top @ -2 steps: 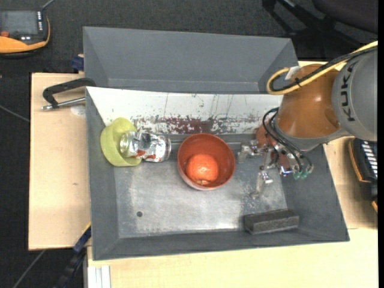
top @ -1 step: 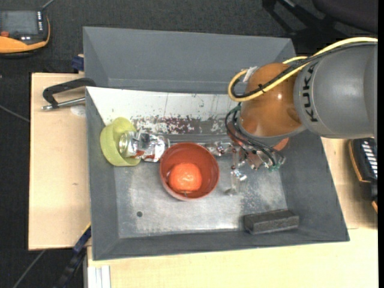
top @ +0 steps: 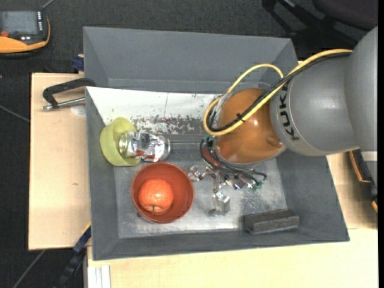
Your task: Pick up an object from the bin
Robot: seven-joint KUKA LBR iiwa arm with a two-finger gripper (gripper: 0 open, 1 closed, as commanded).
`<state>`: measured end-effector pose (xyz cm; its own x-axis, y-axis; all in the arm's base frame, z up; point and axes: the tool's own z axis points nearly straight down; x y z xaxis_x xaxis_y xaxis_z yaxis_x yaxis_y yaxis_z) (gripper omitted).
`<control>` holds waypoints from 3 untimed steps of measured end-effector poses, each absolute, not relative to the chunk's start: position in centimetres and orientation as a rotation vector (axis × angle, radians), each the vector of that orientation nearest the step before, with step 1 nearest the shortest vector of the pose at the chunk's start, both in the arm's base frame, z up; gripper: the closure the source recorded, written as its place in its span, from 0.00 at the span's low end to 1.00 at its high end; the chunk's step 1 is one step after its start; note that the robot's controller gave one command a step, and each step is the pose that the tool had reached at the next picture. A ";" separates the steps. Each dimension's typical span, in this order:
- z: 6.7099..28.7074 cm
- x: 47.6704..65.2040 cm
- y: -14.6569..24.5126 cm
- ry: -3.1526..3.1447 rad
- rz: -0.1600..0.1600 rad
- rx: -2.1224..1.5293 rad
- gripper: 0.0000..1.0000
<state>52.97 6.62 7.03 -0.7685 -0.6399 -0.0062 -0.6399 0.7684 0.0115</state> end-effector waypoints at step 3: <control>7.1 53.1 6.4 2.952 0.015 -1.064 1.00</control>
Offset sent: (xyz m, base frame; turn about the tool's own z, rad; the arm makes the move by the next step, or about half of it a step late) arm 0.0000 0.0000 0.0000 0.0000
